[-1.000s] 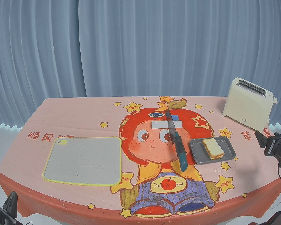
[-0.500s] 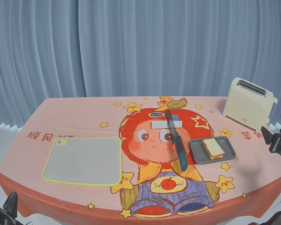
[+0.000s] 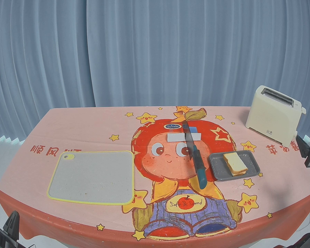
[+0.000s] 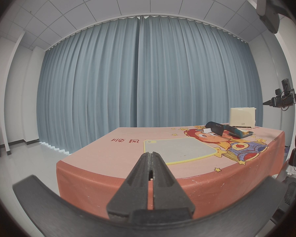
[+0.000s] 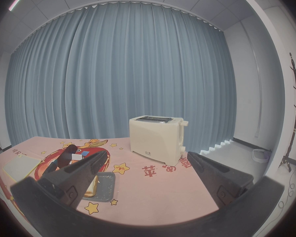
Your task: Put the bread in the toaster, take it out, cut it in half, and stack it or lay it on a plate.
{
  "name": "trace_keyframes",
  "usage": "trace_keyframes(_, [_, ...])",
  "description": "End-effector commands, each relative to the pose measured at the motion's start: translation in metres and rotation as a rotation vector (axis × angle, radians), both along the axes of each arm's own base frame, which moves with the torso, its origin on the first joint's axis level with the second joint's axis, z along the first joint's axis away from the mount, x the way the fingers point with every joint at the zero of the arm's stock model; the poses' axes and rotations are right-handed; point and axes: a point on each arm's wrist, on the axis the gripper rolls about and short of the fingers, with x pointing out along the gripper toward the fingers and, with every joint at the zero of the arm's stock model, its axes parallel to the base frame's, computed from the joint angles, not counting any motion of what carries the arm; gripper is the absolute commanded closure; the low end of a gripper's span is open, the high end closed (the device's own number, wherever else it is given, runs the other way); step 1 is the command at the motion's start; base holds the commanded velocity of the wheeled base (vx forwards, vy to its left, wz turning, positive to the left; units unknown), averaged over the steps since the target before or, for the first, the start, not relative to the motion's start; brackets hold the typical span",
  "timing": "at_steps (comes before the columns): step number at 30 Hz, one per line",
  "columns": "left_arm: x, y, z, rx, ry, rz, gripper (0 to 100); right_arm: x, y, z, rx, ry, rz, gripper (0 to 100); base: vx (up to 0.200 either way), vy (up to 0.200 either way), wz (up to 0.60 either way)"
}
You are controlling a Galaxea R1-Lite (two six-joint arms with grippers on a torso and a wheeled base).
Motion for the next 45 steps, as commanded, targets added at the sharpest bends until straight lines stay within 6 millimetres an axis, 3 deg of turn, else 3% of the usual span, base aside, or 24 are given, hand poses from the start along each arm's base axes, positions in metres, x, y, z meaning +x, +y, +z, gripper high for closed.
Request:
trace_keyframes(1, [0.000, 0.000, -0.005, 0.000, 0.001, 0.000, 100, -0.011, -0.005, 0.005, -0.019, -0.046, -0.013, 0, 0.000, 0.000, 0.00])
trace_keyframes(10, [0.000, 0.000, -0.005, 0.000, 0.001, 0.000, 100, -0.037, -0.008, 0.018, -0.052, -0.171, 0.080, 0, 0.000, 0.000, 0.00])
trace_keyframes(19, [0.000, 0.000, -0.005, 0.000, 0.001, 0.000, 100, -0.048, -0.010, 0.023, -0.062, -0.226, 0.100, 0, 0.000, 0.000, 0.00])
trace_keyframes(35, [0.000, 0.000, -0.005, 0.000, 0.001, 0.000, 100, -0.084, -0.006, 0.031, -0.089, -0.180, 0.143, 0, 0.000, 0.000, 0.00])
trace_keyframes(45, [0.000, 0.000, -0.005, 0.000, 0.001, 0.000, 100, -0.103, -0.006, 0.019, -0.101, -0.092, 0.148, 0, 0.000, 0.000, 0.00])
